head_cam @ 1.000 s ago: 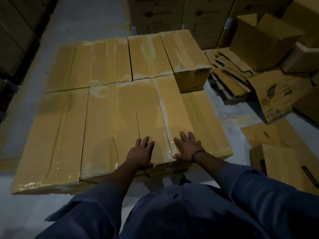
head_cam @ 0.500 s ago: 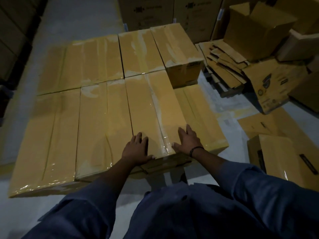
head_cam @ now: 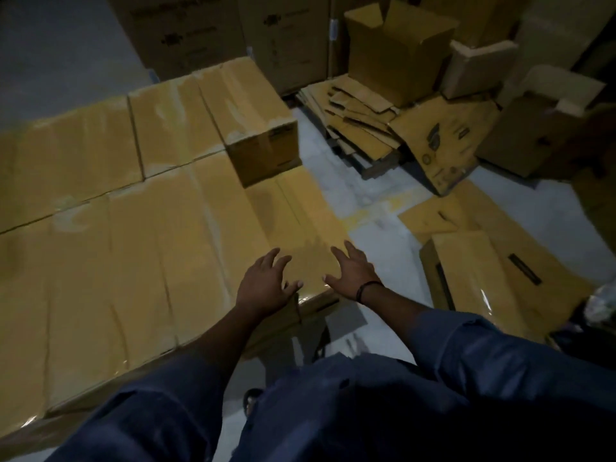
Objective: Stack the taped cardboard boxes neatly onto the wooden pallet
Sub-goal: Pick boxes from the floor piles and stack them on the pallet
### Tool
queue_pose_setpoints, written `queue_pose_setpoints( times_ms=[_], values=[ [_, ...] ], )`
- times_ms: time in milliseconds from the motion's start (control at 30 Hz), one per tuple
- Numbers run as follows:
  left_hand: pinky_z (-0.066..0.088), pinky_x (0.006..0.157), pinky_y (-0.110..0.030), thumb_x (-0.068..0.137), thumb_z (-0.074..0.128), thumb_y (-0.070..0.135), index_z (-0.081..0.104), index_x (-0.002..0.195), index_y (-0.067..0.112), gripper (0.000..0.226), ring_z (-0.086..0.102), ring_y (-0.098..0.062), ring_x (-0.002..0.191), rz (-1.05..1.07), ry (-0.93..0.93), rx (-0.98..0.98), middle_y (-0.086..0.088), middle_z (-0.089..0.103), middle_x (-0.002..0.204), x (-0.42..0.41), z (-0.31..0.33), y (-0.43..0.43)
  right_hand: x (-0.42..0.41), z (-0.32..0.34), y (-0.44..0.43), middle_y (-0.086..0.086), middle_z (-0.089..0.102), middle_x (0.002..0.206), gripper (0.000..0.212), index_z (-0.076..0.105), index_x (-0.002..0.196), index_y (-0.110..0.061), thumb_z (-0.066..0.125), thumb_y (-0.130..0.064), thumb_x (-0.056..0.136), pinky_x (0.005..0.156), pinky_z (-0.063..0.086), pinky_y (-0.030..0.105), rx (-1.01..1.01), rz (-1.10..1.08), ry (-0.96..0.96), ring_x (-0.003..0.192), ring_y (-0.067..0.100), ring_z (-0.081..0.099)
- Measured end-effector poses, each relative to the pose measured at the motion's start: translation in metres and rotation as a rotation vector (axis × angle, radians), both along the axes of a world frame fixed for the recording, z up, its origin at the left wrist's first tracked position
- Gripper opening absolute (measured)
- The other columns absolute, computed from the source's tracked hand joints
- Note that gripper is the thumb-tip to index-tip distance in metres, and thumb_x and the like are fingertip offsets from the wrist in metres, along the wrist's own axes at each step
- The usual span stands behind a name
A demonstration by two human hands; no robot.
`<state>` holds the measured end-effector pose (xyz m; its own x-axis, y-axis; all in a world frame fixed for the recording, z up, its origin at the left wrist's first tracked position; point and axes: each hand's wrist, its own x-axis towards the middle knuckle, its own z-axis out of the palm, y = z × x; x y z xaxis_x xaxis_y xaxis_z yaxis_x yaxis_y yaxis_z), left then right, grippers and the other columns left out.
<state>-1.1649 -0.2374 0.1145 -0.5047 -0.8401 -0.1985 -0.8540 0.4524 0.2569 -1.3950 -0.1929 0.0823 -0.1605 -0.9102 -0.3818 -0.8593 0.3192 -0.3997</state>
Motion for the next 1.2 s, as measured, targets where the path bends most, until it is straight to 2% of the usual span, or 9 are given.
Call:
queue_pose_setpoints(
  times_ms=[267,500,600,767,967,1200],
  values=[
    [0.043,0.110,-0.043,0.096,0.052,0.067,0.049,0.150,0.027,0.067,0.045,-0.032,0.140,-0.217,0.053,0.028,-0.005,0.038,0.162,-0.146,-0.013,0.018,-0.135,-0.012,0.077,0.004,0.008,0.170,0.078,0.023,0.161,-0.026,0.057,-0.056,0.098,0.116,0.031,0.056,0.018,-0.245,-0.025,0.153,0.034,0.014],
    [0.047,0.105,-0.045,0.094,0.051,0.070,0.051,0.147,0.027,0.068,0.052,-0.034,0.134,-0.368,0.068,0.163,-0.005,0.042,0.159,-0.238,-0.037,0.034,-0.206,-0.026,0.144,0.008,0.016,0.169,0.079,0.026,0.161,-0.027,0.059,-0.056,0.095,0.119,0.028,0.047,0.083,-0.493,-0.026,0.153,0.032,0.018],
    [0.044,0.109,-0.045,0.095,0.055,0.066,0.050,0.149,0.026,0.068,0.048,-0.033,0.139,-0.412,0.075,0.237,-0.006,0.039,0.162,-0.271,-0.055,0.033,-0.231,-0.035,0.156,0.009,0.016,0.169,0.079,0.025,0.161,-0.025,0.057,-0.057,0.096,0.117,0.029,0.049,0.115,-0.515,0.029,0.152,0.033,0.018],
    [0.040,0.113,-0.047,0.097,0.049,0.069,0.041,0.155,0.027,0.072,0.043,-0.033,0.143,-0.478,0.023,0.386,-0.004,0.029,0.167,-0.328,-0.083,0.020,-0.274,-0.042,0.166,0.008,0.016,0.168,0.077,0.027,0.160,-0.024,0.055,-0.057,0.096,0.116,0.032,0.049,0.179,-0.613,0.072,0.150,0.034,0.021],
    [0.043,0.107,-0.048,0.097,0.047,0.069,0.041,0.155,0.025,0.073,0.047,-0.036,0.137,-0.510,0.005,0.475,-0.005,0.029,0.166,-0.393,-0.106,0.017,-0.326,-0.053,0.169,0.010,0.025,0.165,0.075,0.030,0.159,-0.023,0.057,-0.056,0.096,0.113,0.036,0.047,0.231,-0.681,0.130,0.146,0.034,0.028],
    [0.042,0.107,-0.045,0.098,0.046,0.069,0.037,0.157,0.025,0.074,0.046,-0.036,0.138,-0.435,-0.024,0.574,-0.006,0.025,0.168,-0.452,-0.155,0.034,-0.408,-0.097,0.171,0.004,0.015,0.169,0.076,0.021,0.161,-0.027,0.050,-0.058,0.098,0.114,0.035,0.050,0.314,-0.578,0.125,0.151,0.032,0.019]
  ],
)
